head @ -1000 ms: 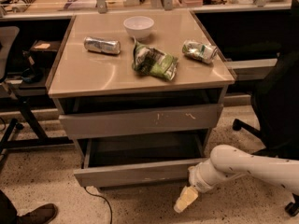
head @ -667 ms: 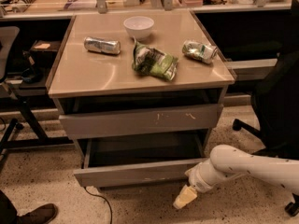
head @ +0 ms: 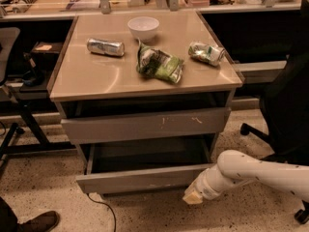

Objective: Close middle drawer

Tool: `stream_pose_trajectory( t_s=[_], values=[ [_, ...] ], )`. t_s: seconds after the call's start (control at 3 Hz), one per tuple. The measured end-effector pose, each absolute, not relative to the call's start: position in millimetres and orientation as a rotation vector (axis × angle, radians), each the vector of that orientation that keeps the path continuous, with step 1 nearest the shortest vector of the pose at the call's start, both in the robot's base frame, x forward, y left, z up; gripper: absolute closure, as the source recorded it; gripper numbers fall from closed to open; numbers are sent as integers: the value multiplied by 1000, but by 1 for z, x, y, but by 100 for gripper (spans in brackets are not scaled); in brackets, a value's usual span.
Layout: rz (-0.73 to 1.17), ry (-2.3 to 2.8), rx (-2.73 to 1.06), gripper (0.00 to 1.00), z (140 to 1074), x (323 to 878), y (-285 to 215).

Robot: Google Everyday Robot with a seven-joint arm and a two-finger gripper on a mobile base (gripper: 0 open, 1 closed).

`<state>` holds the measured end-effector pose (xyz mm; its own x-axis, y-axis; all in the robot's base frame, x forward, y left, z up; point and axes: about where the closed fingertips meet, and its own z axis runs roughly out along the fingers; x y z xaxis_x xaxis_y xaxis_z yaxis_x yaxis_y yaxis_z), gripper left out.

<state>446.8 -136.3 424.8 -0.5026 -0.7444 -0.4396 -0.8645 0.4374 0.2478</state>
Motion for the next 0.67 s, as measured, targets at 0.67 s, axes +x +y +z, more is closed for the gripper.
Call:
stream_pose_trajectory(
  t_s=[0.67],
  values=[
    [598, 2380, -1397, 100, 428, 479, -125]
  ],
)
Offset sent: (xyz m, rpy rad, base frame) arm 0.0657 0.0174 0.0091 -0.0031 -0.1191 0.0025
